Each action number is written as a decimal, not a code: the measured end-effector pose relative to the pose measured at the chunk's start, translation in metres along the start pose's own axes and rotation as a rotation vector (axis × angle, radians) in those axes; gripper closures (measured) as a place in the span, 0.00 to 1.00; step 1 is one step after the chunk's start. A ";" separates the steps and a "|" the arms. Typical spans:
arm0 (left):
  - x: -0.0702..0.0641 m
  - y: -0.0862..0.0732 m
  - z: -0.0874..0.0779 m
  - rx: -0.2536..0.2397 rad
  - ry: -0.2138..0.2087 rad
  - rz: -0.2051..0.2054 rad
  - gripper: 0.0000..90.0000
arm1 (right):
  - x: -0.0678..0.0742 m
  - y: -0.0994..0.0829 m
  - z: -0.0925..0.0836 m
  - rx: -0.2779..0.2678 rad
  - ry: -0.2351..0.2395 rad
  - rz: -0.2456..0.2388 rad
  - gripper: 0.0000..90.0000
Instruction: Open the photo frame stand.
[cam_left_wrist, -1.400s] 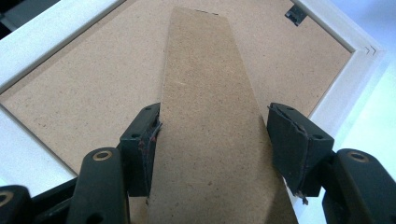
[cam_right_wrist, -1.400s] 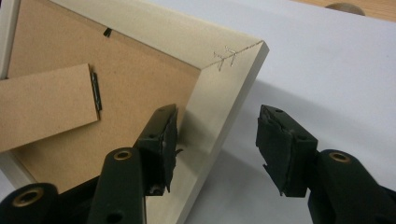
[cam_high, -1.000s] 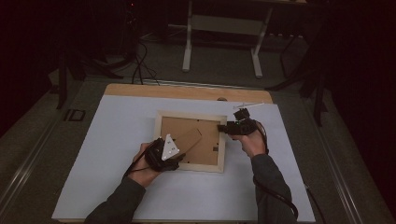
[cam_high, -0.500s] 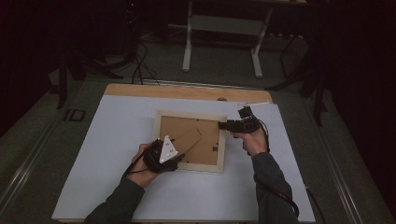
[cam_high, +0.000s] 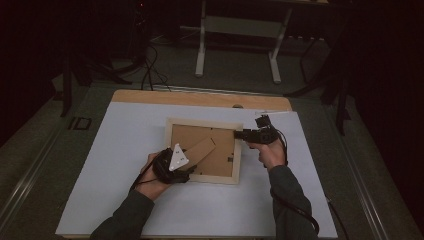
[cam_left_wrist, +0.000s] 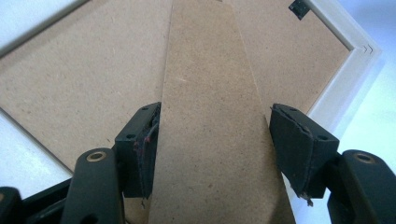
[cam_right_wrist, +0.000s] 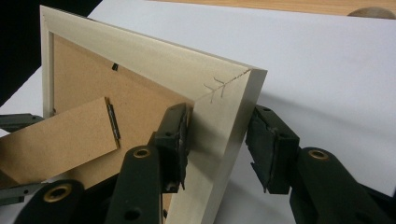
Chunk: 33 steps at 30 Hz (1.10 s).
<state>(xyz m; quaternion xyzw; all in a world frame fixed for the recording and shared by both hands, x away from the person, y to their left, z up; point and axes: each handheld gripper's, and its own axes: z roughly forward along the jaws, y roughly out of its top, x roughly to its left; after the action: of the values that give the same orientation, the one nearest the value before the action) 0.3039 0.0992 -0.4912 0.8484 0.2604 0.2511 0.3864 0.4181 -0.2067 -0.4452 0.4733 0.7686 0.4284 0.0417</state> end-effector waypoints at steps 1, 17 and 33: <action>0.001 0.000 0.000 -0.001 -0.005 -0.010 0.41 | 0.000 0.000 0.000 0.001 0.000 0.000 0.65; 0.021 -0.001 0.000 0.015 -0.157 -0.186 0.38 | 0.004 0.001 -0.002 0.001 -0.010 -0.018 0.65; 0.030 0.001 0.004 0.100 -0.260 -0.258 0.52 | 0.005 0.000 -0.003 -0.008 -0.014 -0.022 0.65</action>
<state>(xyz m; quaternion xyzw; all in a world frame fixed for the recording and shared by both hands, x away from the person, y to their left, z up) 0.3289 0.1159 -0.4860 0.8515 0.3268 0.0744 0.4032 0.4136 -0.2048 -0.4414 0.4675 0.7717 0.4279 0.0538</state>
